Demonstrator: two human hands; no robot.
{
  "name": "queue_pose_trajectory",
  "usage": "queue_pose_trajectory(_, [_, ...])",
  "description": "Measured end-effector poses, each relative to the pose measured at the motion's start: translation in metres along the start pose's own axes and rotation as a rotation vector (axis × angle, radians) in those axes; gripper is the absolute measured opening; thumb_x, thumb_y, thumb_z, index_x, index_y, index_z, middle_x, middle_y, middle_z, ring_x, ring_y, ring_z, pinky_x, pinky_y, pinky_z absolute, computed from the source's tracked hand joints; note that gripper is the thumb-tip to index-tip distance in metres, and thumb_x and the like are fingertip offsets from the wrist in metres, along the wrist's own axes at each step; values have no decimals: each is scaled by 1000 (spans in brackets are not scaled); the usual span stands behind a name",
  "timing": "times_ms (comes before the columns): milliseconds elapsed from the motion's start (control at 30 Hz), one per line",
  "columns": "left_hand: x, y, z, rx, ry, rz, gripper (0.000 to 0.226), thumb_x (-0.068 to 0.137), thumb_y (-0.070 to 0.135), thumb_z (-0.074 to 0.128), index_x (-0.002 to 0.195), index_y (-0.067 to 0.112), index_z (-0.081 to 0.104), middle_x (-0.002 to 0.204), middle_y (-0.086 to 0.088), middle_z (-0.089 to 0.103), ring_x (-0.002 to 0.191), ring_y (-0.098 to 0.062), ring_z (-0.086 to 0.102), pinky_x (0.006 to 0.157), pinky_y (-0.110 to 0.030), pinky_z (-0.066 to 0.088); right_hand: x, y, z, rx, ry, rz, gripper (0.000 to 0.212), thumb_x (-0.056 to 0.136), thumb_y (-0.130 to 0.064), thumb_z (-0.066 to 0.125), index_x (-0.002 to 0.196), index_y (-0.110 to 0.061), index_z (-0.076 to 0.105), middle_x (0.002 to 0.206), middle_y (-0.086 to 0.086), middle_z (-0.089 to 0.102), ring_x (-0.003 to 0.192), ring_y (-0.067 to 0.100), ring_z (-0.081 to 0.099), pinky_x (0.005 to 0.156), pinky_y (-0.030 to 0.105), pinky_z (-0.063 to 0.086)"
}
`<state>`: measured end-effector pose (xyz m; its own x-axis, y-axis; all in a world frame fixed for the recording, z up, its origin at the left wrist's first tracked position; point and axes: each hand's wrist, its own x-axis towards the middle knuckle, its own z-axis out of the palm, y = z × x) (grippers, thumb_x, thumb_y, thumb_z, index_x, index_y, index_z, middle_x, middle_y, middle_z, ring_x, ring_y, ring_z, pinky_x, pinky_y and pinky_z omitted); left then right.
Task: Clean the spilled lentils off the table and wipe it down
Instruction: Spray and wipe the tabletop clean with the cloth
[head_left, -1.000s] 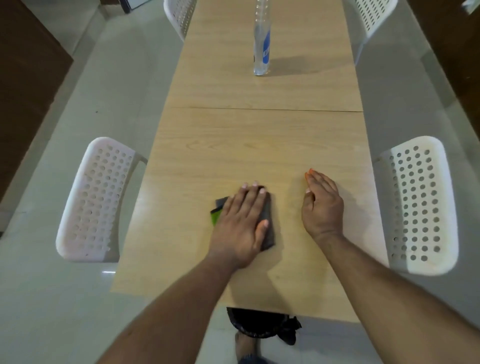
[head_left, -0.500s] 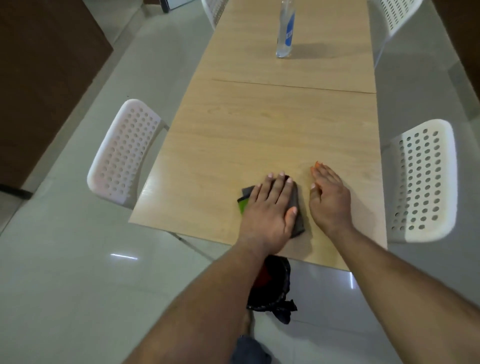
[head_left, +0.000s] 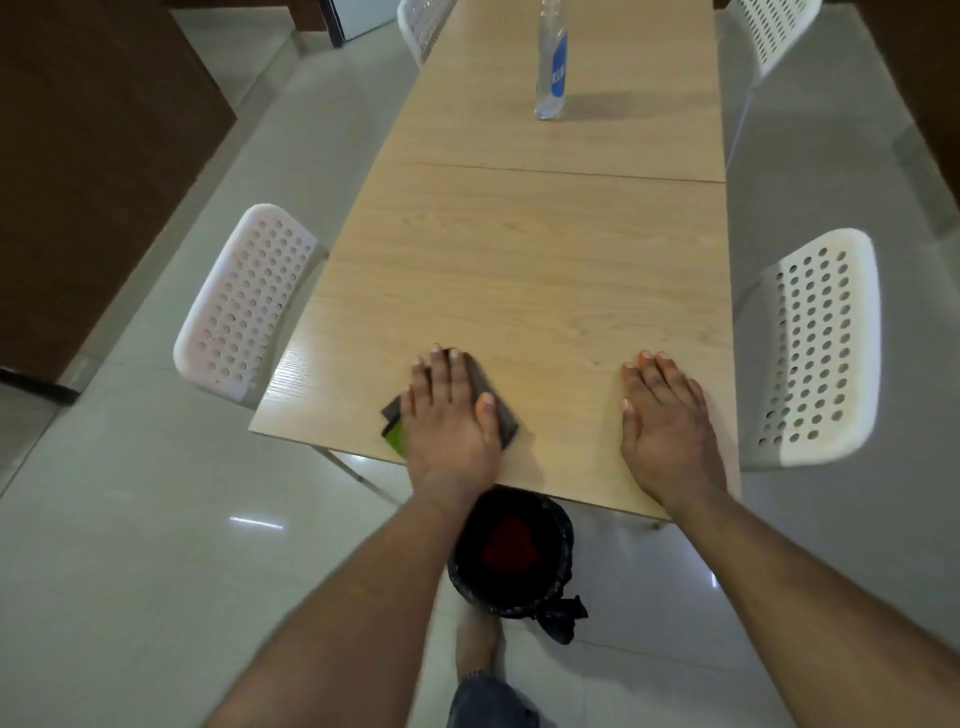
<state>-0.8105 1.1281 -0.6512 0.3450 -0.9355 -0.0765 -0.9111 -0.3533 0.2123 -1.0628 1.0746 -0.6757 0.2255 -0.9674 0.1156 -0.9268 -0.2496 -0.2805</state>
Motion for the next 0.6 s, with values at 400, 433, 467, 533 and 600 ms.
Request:
queue_pose_trajectory(400, [-18, 53, 6, 9, -86, 284, 72, 107, 55, 11, 169, 22, 0, 177, -1, -9, 163, -22, -9, 132, -45, 6, -38, 51, -26, 192, 70, 131, 50, 110, -27, 40, 158, -15, 45, 169, 2, 34, 160, 19, 22, 127, 48, 26])
queue_pose_trajectory(433, [-3, 49, 4, 13, -90, 254, 73, 106, 56, 9, 169, 21, 1, 177, -2, -8, 163, -23, -8, 131, -47, 6, -42, 52, -23, 274, 78, 148, 49, 111, -25, 43, 160, -17, 43, 170, -2, 30, 160, 17, 20, 128, 43, 25])
queue_pose_trajectory(467, [11, 50, 3, 13, -93, 239, 74, 105, 57, 7, 169, 20, 1, 177, -3, -7, 163, -25, -7, 131, -48, 6, -44, 52, -19, 361, 88, 167, 49, 111, -22, 46, 160, -20, 42, 171, -5, 27, 160, 14, 19, 129, 37, 22])
queue_pose_trajectory(533, [35, 68, 5, 17, -85, 229, 76, 105, 57, 5, 169, 18, 3, 177, -5, -5, 163, -27, -6, 131, -48, 6, -43, 55, -12, 452, 104, 194, 51, 110, -20, 48, 161, -22, 41, 171, -10, 24, 159, 10, 18, 127, 22, 15])
queue_pose_trajectory(600, [51, 98, 11, 21, -81, 252, 76, 105, 56, 6, 169, 17, 4, 177, -6, -3, 163, -29, -5, 131, -49, 6, -41, 60, -8, 481, 130, 185, 51, 111, -19, 47, 161, -20, 41, 172, -9, 25, 160, 11, 18, 126, 16, 12])
